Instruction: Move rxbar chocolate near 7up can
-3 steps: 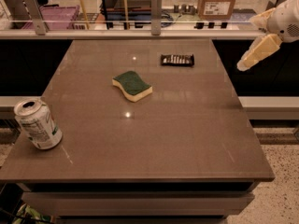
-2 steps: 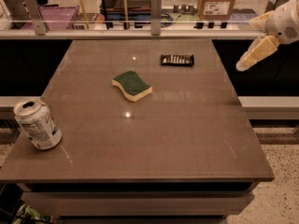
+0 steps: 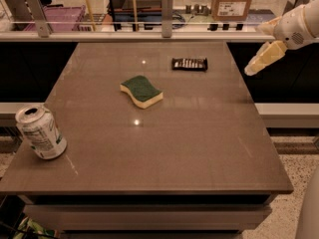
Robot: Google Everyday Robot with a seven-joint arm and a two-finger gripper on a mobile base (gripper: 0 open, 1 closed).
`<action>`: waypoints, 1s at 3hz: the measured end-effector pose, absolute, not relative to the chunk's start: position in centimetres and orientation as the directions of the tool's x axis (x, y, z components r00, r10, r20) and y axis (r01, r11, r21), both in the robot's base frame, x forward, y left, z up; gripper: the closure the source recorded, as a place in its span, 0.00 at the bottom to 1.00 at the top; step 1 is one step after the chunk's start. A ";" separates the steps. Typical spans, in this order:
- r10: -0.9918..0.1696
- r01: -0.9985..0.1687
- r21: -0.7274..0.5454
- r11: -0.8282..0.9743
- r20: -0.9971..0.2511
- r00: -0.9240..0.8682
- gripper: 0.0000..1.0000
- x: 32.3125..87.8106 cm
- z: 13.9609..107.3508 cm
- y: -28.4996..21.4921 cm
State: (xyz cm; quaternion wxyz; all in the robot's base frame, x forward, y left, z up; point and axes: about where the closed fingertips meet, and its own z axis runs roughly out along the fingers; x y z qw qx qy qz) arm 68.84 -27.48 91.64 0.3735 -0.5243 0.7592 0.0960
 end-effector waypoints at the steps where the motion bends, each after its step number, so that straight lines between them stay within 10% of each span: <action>1: -0.706 -0.874 -0.237 0.424 -0.691 -0.155 0.00 70.4 90.9 -26.7; 3: -0.678 -0.892 -0.216 0.397 -0.724 -0.127 0.00 72.5 89.8 -25.0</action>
Offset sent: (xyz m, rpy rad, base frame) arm 0.0426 0.0086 -0.0043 0.0871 -0.0162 0.0533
